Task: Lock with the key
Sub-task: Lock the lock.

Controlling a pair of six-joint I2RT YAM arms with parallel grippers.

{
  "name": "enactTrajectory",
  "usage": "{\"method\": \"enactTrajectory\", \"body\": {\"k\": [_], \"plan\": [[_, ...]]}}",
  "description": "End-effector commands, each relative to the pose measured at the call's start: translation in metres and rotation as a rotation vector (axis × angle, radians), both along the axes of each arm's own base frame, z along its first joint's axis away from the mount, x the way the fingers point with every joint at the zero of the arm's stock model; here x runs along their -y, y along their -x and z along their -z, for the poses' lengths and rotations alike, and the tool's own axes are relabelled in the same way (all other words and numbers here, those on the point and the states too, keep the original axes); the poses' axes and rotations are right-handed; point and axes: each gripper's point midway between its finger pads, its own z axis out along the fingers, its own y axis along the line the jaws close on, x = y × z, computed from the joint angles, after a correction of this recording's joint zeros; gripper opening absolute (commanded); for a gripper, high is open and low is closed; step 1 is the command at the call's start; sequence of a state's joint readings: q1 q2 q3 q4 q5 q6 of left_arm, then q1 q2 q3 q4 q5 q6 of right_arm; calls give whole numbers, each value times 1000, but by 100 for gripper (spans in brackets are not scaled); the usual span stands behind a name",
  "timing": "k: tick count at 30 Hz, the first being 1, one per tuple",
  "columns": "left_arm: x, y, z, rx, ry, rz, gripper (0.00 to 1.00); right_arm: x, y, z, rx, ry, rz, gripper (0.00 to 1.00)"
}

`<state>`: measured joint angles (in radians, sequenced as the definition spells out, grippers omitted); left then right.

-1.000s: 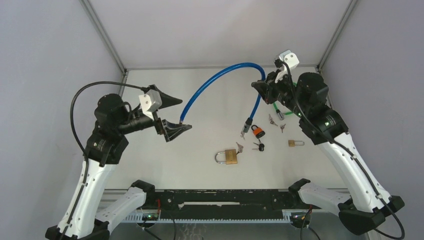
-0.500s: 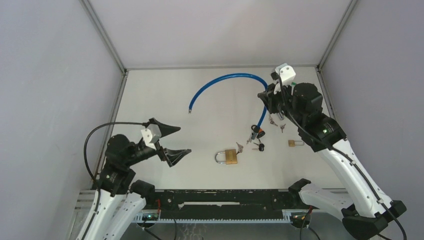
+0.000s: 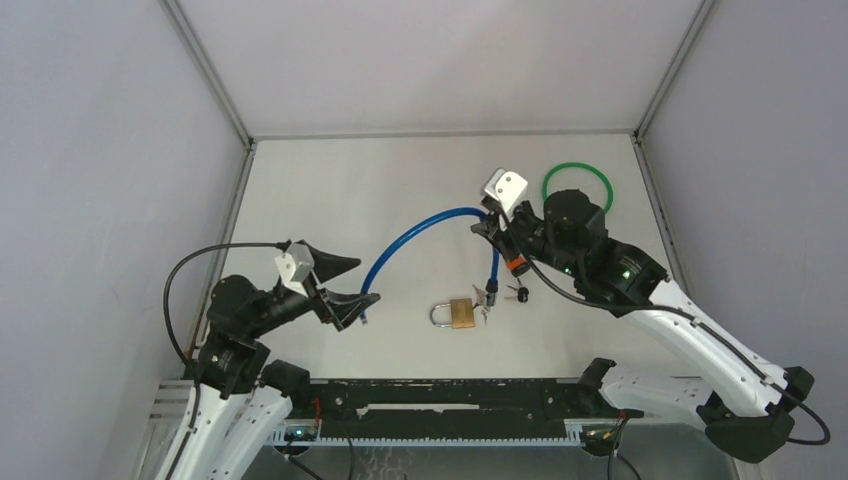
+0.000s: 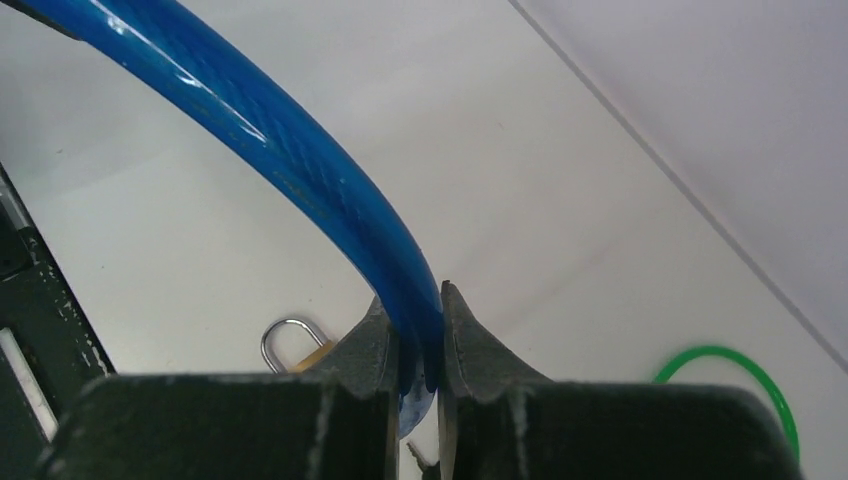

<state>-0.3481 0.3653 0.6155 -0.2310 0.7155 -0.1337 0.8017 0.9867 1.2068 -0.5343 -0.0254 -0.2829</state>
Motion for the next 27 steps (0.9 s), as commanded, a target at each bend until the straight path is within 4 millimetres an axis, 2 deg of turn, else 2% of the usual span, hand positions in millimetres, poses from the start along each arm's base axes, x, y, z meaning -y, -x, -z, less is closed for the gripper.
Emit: {"method": "enactTrajectory", "body": {"k": [1, 4, 7, 10, 13, 15, 16, 17, 19, 21, 23, 27], "plan": [[7, 7, -19, -1, 29, 49, 83, -24, 4, -36, 119, -74, -37, 0], [10, 6, -25, 7, 38, 63, 82, -33, 7, -31, 129, -45, -49, 0], [11, 0, -32, 19, 41, 53, 70, -42, 13, -27, 117, -44, -99, 0], [16, -3, -39, 11, 76, 76, 44, -46, 13, -19, 97, -22, -112, 0], [20, -4, -40, -2, 98, 102, 3, -47, 12, -10, 72, -1, -111, 0], [21, -5, -45, -6, 115, 101, 0, -47, 13, -7, 30, -24, -120, 0], [21, -6, -57, 16, 138, 97, 0, -48, 16, -6, -8, -49, -142, 0], [21, -9, -71, 36, 165, 83, 0, -47, 18, -5, -50, -79, -155, 5], [18, -9, -101, 85, 213, 63, 0, -44, 22, -6, -129, -150, -201, 29], [16, -5, -121, 111, 248, 66, 0, -43, 30, -6, -171, -223, -278, 50], [16, 2, -133, 126, 266, 87, 0, -39, 37, 3, -198, -281, -349, 59], [16, 12, -149, 174, 279, 119, 0, -22, 47, 14, -217, -382, -455, 65]]}}
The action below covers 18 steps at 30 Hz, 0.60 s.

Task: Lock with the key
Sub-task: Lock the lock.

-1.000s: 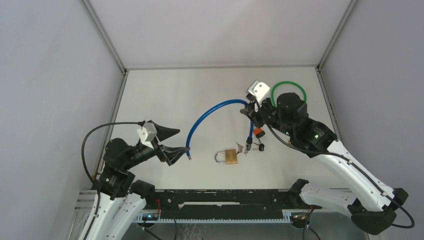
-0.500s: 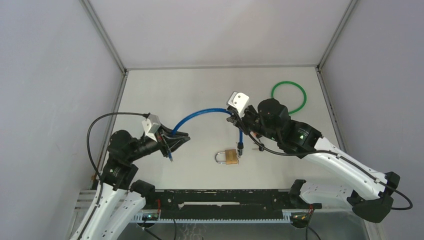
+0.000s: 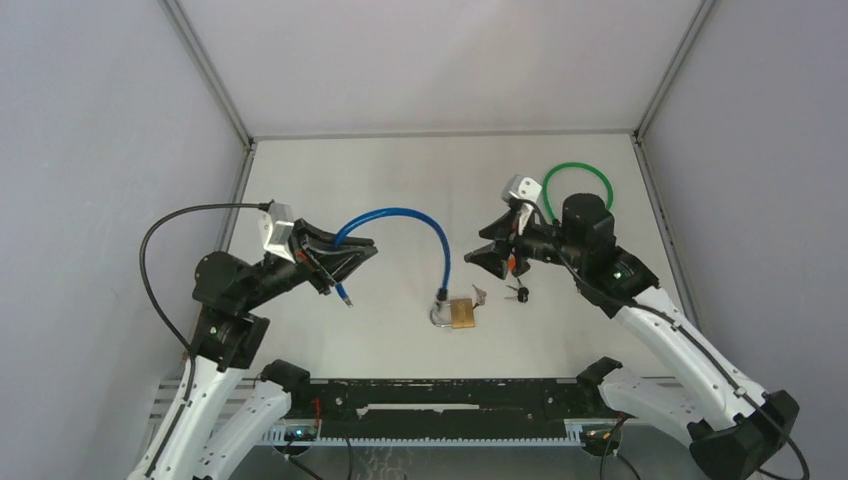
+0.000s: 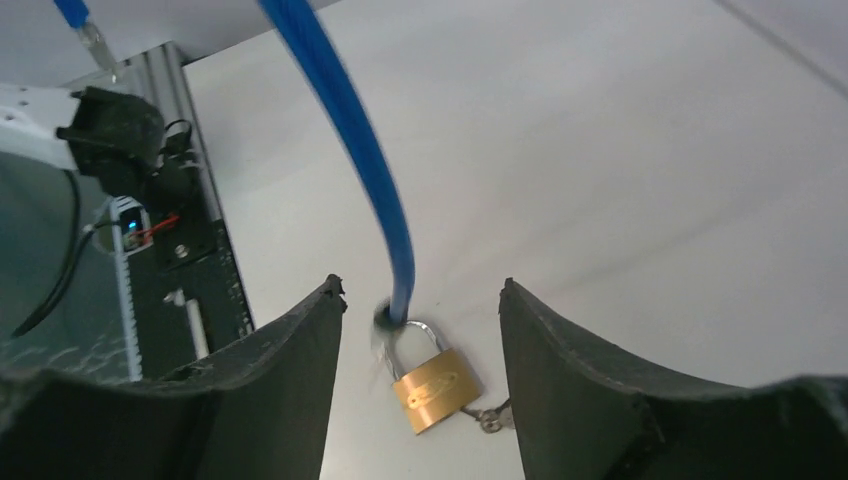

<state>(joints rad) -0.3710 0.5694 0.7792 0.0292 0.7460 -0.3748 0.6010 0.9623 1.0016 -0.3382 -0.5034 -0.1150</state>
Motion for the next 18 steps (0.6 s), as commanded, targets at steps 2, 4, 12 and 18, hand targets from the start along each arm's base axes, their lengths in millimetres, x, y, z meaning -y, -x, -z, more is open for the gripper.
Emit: {"method": "enactTrajectory", "body": {"k": [2, 4, 12, 18], "plan": [[-5, 27, -73, 202, 109, 46, 0, 3, 38, -12, -4, -217, -261, 67], [-4, 32, -81, 226, 110, 63, 0, 4, 42, -1, 6, -234, -294, 68], [-1, 45, -112, 321, 115, 120, 0, -9, 38, 25, 62, -294, -387, 70], [3, 47, -130, 332, 135, 153, 0, -18, 30, 41, 67, -271, -422, 70]]}}
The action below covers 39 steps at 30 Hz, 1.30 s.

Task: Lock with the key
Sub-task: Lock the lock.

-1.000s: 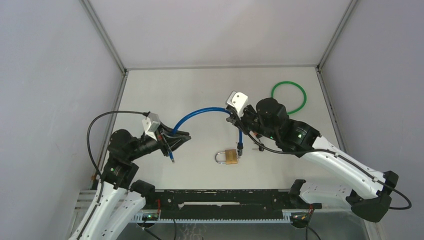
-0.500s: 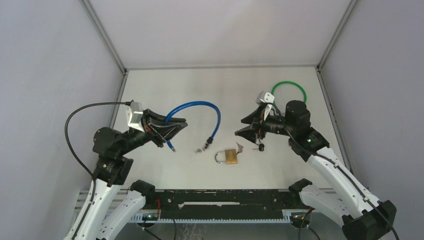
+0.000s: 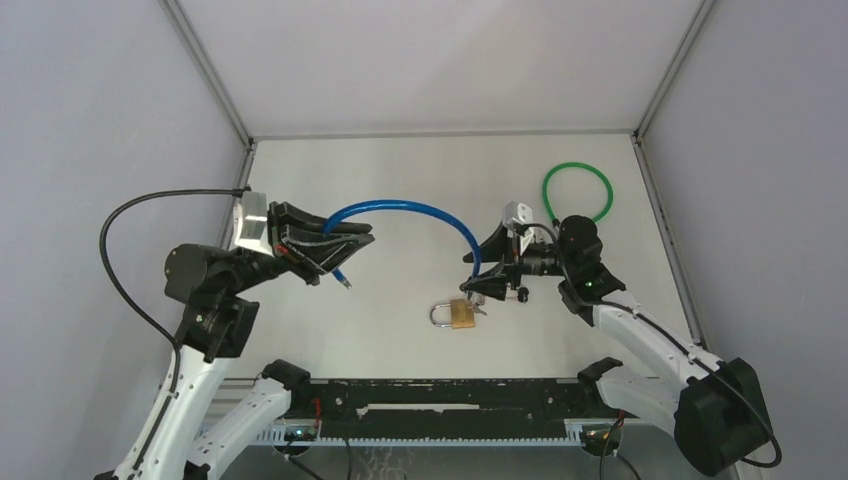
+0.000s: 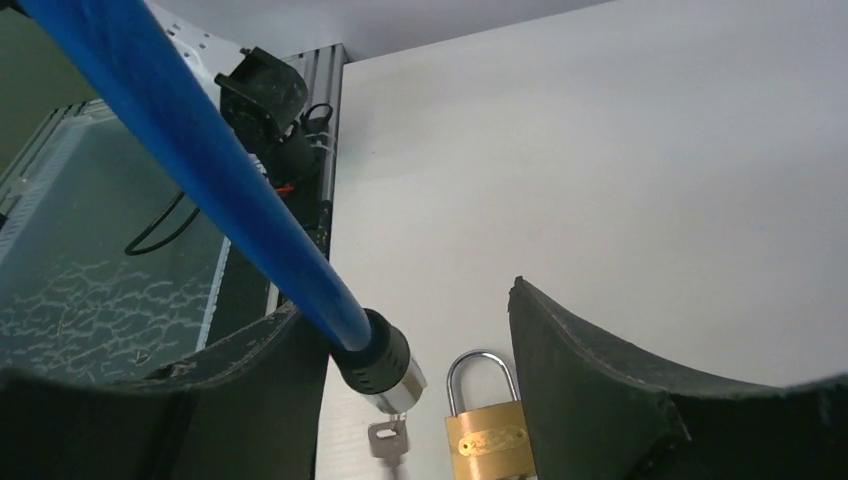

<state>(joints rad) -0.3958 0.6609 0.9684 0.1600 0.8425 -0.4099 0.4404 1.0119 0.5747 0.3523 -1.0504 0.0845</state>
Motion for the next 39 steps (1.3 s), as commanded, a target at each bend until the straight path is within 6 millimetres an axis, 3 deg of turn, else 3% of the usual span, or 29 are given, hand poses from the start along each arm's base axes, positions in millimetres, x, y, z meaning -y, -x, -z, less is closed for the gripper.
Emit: {"method": "enactTrajectory", "body": {"k": [1, 7, 15, 20, 25, 29, 35, 39], "plan": [[-4, 21, -52, 134, 76, 35, 0, -7, 2, -16, 134, -48, -71, 70], [-2, 22, -66, 140, 81, 54, 0, -10, 23, -13, 157, -64, -229, 65], [0, 22, -72, 145, 82, 65, 0, -27, 26, -8, 169, -57, -247, 61], [-1, 24, -73, 150, 85, 64, 0, -32, 32, -4, 151, -49, -261, 46], [-1, 22, -70, 144, 87, 55, 0, -39, 42, -3, 139, -44, -280, 49], [-1, 22, -70, 139, 89, 56, 0, -40, 40, -4, 136, -40, -250, 21], [-3, 18, -68, 114, 98, 32, 0, -40, 45, -18, 144, -71, -257, 12], [-1, -4, -50, 24, 55, -40, 0, -44, 47, -60, 170, -183, -184, 0]]}}
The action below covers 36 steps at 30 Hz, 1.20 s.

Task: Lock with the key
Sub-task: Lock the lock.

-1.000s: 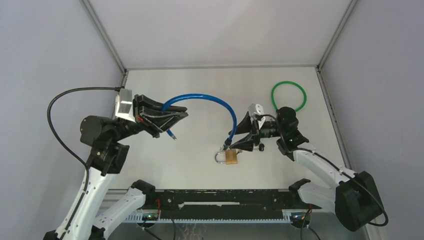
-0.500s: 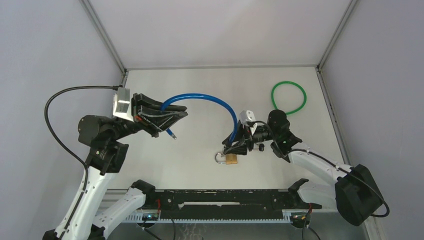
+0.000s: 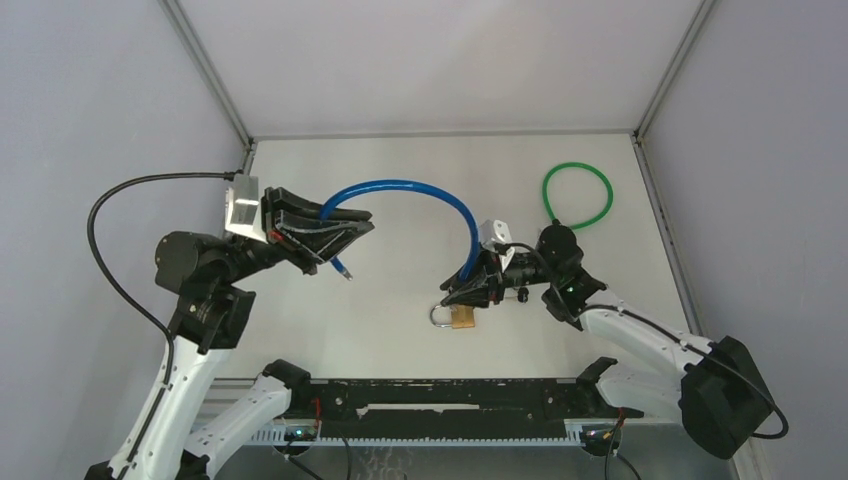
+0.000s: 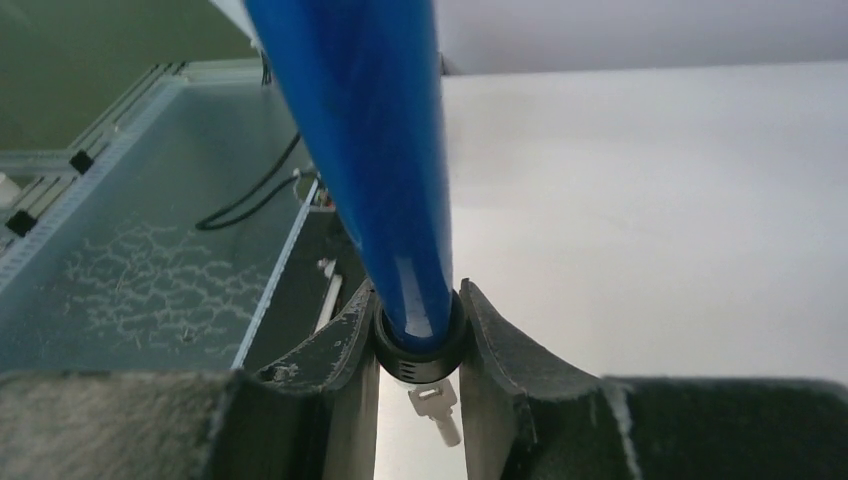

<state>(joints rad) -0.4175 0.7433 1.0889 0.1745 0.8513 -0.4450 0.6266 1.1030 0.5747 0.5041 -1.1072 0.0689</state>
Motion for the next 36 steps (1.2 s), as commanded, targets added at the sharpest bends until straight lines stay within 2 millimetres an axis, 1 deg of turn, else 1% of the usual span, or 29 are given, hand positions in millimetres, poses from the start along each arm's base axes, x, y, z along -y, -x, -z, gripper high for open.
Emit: {"method": "enactTrajectory", "body": {"k": [1, 2, 4, 5, 8, 10, 13, 16, 17, 18, 21, 24, 26, 29, 32, 34, 36], "plan": [[-4, -14, -9, -22, 5, -100, 0, -8, 8, -77, 90, -214, 60, 0], [-1, -20, -6, -36, -6, -104, 0, -11, 14, -90, 81, -259, 67, 0], [17, -21, -2, -69, -26, -50, 0, -17, 13, -114, 69, -351, 144, 0], [27, -18, -1, -73, -23, -15, 0, -18, 16, -122, 72, -385, 165, 0], [57, 7, -2, -36, 3, 132, 0, -17, 27, -135, 112, -488, 201, 0], [69, 19, -11, -49, 39, 201, 0, -10, 36, -138, 141, -551, 210, 0], [78, 44, -35, -1, 94, 283, 0, 1, 45, -143, 190, -634, 206, 0], [85, 62, -51, 30, 107, 340, 0, 2, 50, -147, 212, -658, 197, 0], [87, 67, -60, 42, 113, 354, 0, 2, 52, -149, 225, -671, 192, 0], [91, 70, -62, 46, 112, 368, 0, 3, 54, -152, 235, -687, 189, 0], [104, 84, -77, 92, 113, 428, 0, 6, 58, -161, 265, -731, 196, 0], [114, 86, -87, 122, 115, 448, 0, 10, 57, -168, 271, -758, 225, 0], [124, 86, -82, 171, 102, 448, 0, 13, 57, -174, 276, -785, 248, 0], [141, 79, -70, 176, 77, 441, 0, 21, 56, -185, 278, -841, 278, 0], [152, 79, -66, 216, 71, 443, 0, 33, 55, -195, 290, -881, 319, 0], [155, 84, -64, 248, 68, 454, 0, 35, 55, -196, 313, -876, 333, 0], [160, 83, -59, 282, 66, 441, 0, 38, 54, -199, 343, -875, 350, 0]]}}
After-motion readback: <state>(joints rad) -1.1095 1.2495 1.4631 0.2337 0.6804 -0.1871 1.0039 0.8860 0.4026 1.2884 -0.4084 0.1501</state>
